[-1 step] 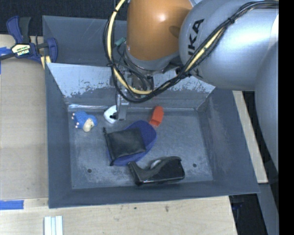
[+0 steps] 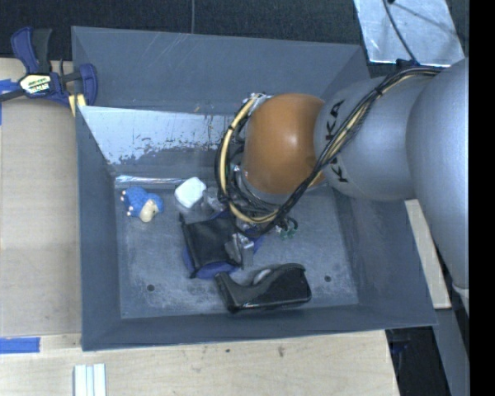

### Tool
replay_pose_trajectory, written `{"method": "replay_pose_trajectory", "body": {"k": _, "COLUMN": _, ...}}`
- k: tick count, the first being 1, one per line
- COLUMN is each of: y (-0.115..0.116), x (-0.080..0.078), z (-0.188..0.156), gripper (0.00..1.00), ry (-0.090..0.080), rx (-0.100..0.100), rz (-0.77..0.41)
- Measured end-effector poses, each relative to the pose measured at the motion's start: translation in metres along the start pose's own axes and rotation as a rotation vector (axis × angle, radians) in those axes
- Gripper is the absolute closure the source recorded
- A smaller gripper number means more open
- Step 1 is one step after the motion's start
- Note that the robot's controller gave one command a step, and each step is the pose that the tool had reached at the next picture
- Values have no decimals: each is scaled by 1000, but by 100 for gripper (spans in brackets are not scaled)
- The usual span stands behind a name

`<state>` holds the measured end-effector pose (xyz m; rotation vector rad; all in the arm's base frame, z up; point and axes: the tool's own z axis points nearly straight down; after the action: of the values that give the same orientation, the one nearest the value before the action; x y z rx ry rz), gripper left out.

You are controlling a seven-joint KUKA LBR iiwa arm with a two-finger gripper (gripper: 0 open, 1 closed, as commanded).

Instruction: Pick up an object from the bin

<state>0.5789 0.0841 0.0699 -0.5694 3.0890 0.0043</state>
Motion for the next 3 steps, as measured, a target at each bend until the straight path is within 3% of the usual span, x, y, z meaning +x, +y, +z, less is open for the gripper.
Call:
{"method": "replay_pose_trajectory", "body": {"k": 1, "y": 89, "x": -3, "z": -31, "gripper": 0, "ry": -6, "rx": 1, "rz": -317}}
{"method": "replay_pose_trajectory", "body": {"k": 2, "y": 41, "x": 26, "z": -32, "gripper": 0, "ry": -13, "rx": 3, "rz": -117}}
{"method": "replay_pose_trajectory", "body": {"k": 3, "y": 37, "x": 38, "z": -4, "gripper": 0, "ry": -29, "rx": 2, "rz": -126}}
